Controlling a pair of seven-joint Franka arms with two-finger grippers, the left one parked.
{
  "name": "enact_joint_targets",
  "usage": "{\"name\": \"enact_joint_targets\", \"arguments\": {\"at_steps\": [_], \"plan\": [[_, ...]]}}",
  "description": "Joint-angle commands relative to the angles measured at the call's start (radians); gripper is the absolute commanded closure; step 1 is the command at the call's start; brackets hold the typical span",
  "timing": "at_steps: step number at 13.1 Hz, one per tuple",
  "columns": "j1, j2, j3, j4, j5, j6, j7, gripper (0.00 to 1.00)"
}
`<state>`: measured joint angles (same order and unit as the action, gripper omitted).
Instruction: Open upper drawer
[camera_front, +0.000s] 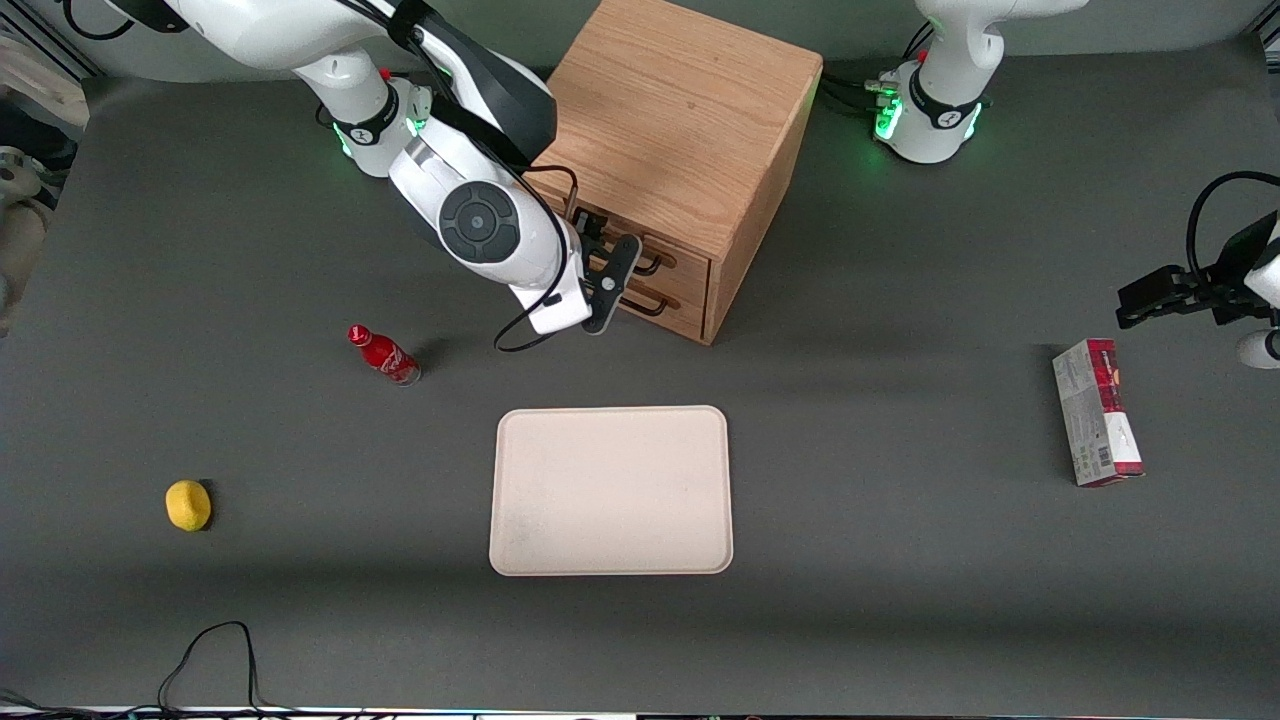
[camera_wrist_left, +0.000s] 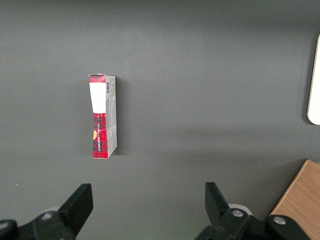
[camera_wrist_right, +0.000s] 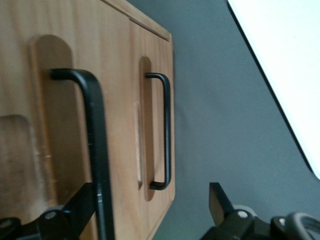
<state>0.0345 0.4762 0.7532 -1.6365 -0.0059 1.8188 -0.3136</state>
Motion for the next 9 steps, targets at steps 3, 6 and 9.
{"name": "enact_joint_targets", "arguments": {"at_steps": [3,6,9], "plan": [[-0.004,0.033,0.003,0.010,-0.075,0.036,-0.024,0.00],[-0.010,0.048,-0.021,0.032,-0.083,0.034,-0.044,0.00],[-0.013,0.051,-0.066,0.069,-0.082,0.030,-0.100,0.00]]}}
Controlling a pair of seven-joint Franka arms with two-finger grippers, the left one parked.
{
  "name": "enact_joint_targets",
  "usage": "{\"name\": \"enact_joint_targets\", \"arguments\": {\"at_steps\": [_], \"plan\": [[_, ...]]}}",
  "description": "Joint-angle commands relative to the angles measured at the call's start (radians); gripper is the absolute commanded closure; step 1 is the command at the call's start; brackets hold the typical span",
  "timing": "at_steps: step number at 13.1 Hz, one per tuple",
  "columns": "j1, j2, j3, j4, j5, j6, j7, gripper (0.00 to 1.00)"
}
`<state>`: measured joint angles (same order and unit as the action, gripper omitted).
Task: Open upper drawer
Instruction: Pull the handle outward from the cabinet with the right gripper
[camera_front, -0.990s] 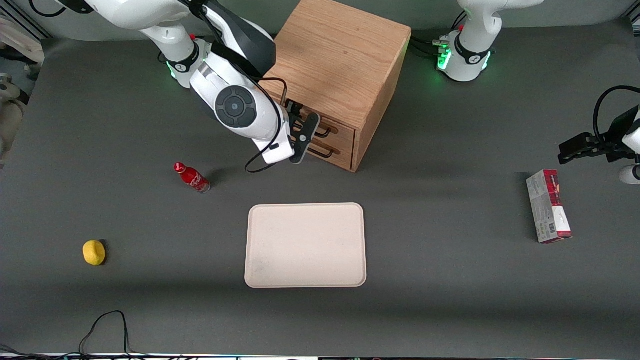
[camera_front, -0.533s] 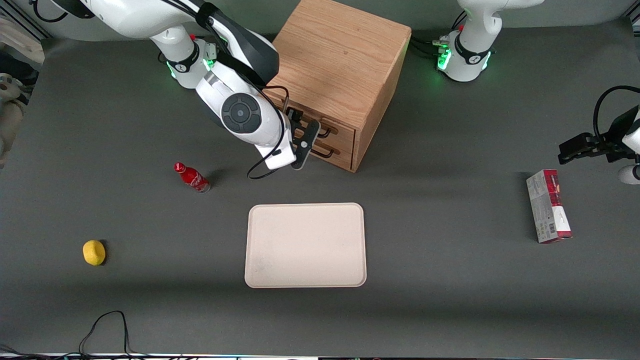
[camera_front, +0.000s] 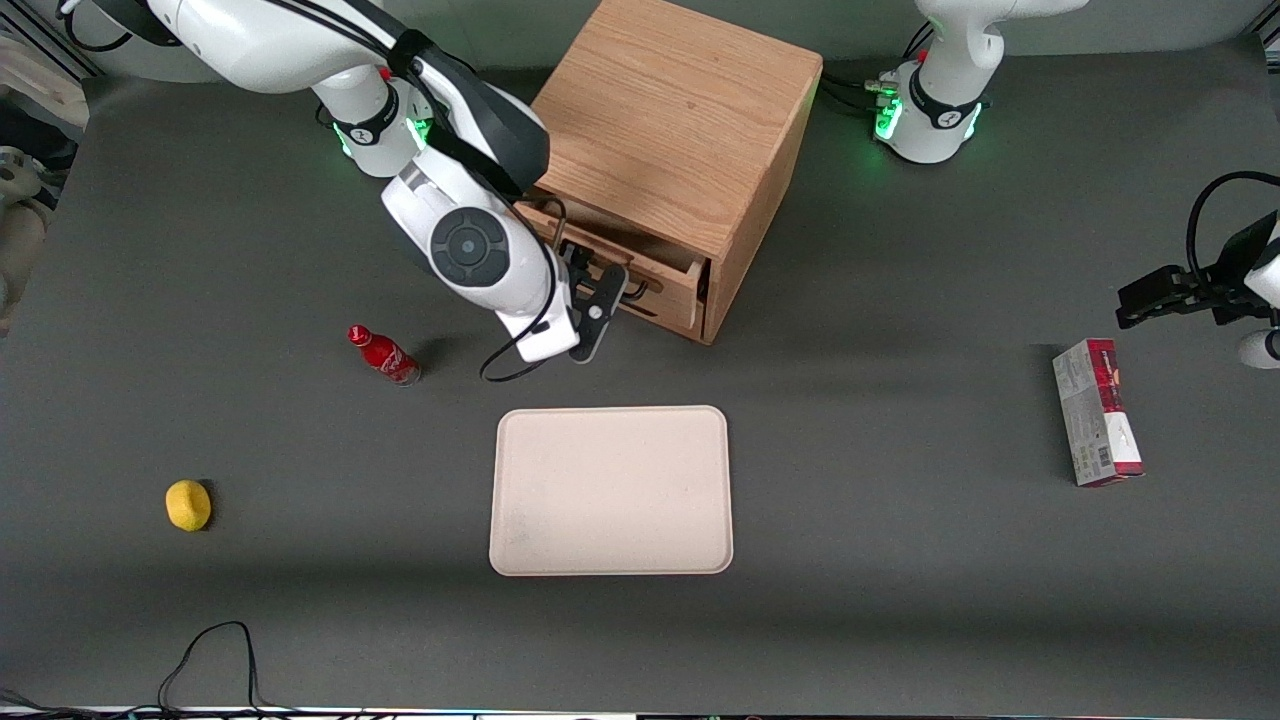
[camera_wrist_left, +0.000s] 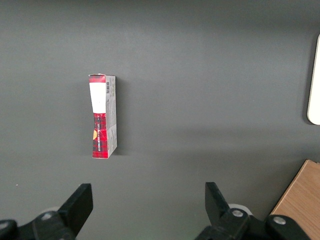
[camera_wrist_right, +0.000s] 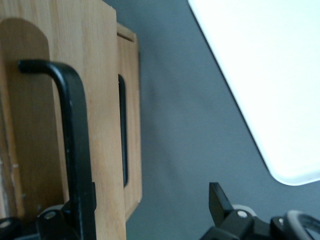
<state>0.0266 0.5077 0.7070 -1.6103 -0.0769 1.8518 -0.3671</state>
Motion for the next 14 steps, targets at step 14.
{"name": "enact_joint_targets", "arguments": {"at_steps": [14], "plan": [[-0.007,0.069,-0.188,0.231,0.002,-0.009,-0.148,0.00]]}}
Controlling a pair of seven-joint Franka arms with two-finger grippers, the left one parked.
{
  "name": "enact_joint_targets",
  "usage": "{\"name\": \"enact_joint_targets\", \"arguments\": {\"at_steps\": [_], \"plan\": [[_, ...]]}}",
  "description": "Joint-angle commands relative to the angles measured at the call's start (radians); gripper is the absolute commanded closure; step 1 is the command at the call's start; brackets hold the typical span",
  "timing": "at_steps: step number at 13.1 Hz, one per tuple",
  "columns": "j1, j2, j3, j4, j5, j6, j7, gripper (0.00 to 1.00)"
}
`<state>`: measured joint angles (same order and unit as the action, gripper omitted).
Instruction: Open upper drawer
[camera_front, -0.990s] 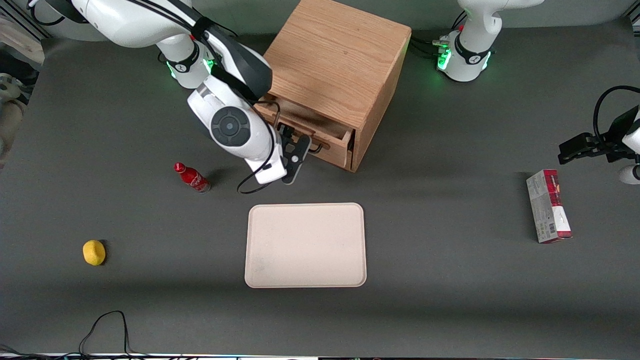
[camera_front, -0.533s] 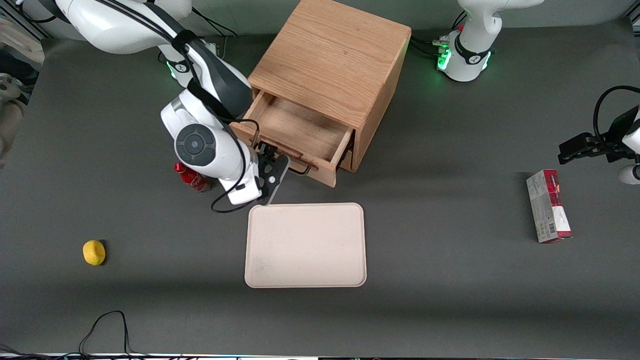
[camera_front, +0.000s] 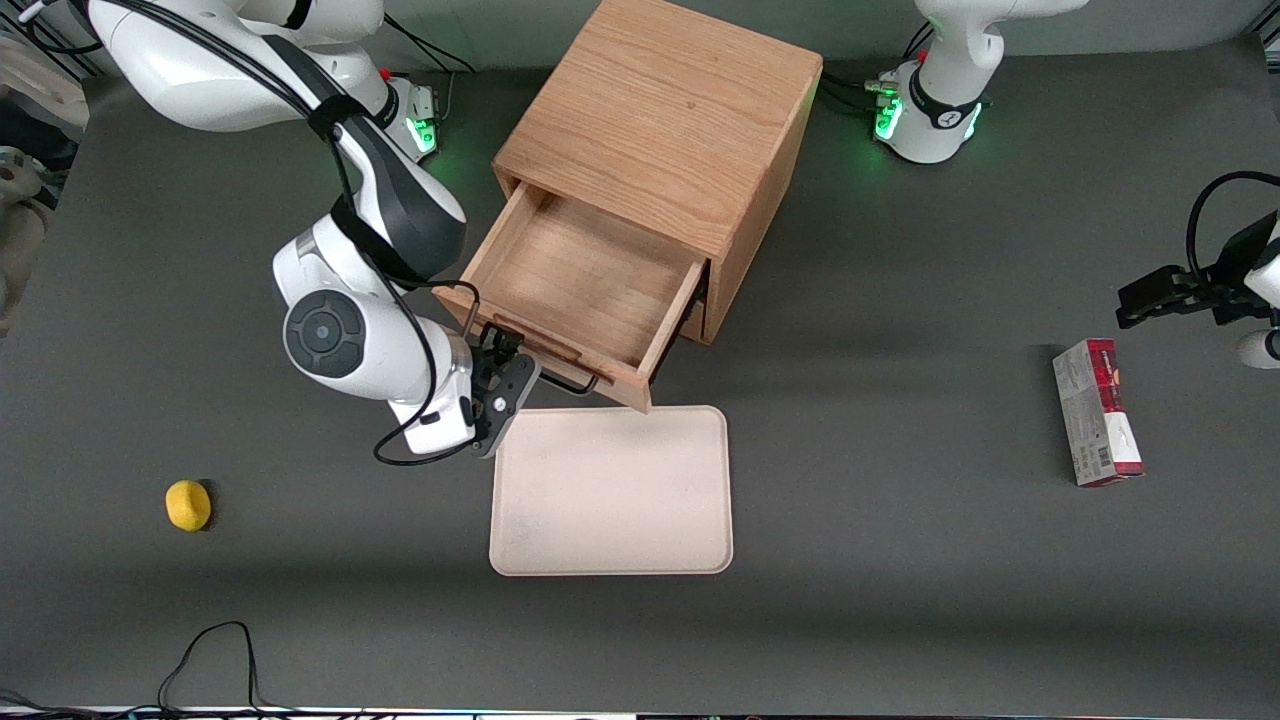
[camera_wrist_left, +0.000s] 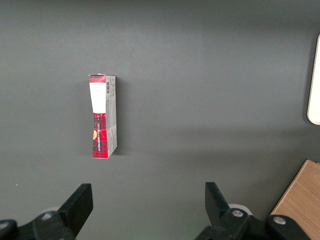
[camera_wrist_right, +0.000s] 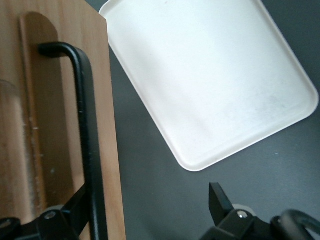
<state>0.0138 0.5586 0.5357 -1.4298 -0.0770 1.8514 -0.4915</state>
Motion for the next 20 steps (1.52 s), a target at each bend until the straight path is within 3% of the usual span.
{"name": "enact_joint_targets", "arguments": {"at_steps": [1,11,14,17,18,19,20], "plan": [[0.006,0.020,-0.025,0.060,0.002,-0.009,-0.024,0.00],[0.006,0.050,-0.065,0.134,-0.009,-0.008,-0.022,0.00],[0.009,0.049,-0.100,0.205,-0.070,-0.008,-0.016,0.00],[0.002,0.020,-0.117,0.261,-0.063,-0.009,-0.024,0.00],[-0.005,-0.023,-0.150,0.259,-0.055,-0.009,-0.021,0.00],[-0.005,-0.066,-0.205,0.250,0.007,-0.026,-0.009,0.00],[-0.005,-0.118,-0.288,0.243,0.125,-0.111,0.023,0.00]]}}
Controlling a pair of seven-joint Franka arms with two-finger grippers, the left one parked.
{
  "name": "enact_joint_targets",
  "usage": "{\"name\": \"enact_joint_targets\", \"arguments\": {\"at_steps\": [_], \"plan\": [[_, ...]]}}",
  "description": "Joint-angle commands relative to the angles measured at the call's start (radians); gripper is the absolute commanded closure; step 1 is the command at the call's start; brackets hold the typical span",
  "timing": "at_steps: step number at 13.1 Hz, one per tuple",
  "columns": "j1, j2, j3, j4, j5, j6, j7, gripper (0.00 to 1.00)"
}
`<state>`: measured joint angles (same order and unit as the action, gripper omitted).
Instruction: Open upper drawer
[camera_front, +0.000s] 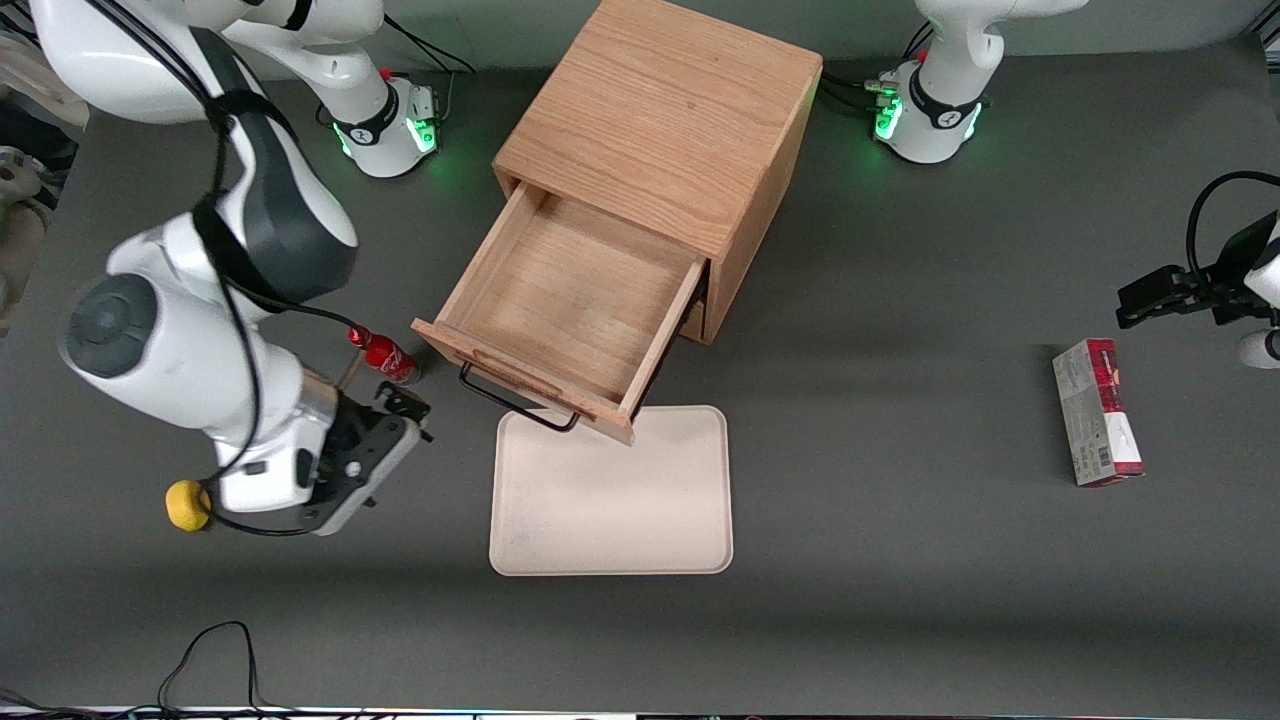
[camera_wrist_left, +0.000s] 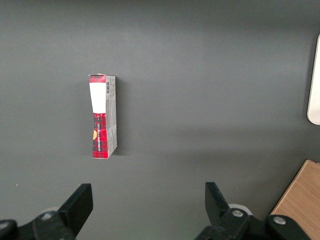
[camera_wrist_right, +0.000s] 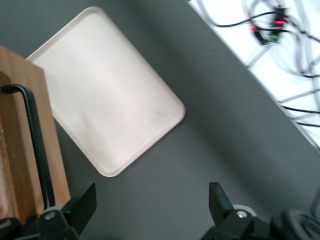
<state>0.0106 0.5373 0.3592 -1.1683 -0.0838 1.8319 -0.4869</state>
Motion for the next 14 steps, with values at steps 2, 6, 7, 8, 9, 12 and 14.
{"name": "enact_joint_targets", "arguments": {"at_steps": [2,6,7,8,9,12,14], "plan": [[0.006,-0.201,-0.250,-0.080,0.243,-0.238,0.158,0.00],[0.006,-0.440,-0.318,-0.336,0.190,-0.280,0.471,0.00],[0.008,-0.498,-0.315,-0.397,0.129,-0.278,0.497,0.00],[0.008,-0.557,-0.312,-0.462,0.109,-0.269,0.516,0.00],[0.008,-0.616,-0.313,-0.529,0.108,-0.258,0.551,0.00],[0.006,-0.781,-0.312,-0.684,0.102,-0.217,0.599,0.00],[0.006,-0.790,-0.315,-0.683,0.102,-0.227,0.597,0.00]]}}
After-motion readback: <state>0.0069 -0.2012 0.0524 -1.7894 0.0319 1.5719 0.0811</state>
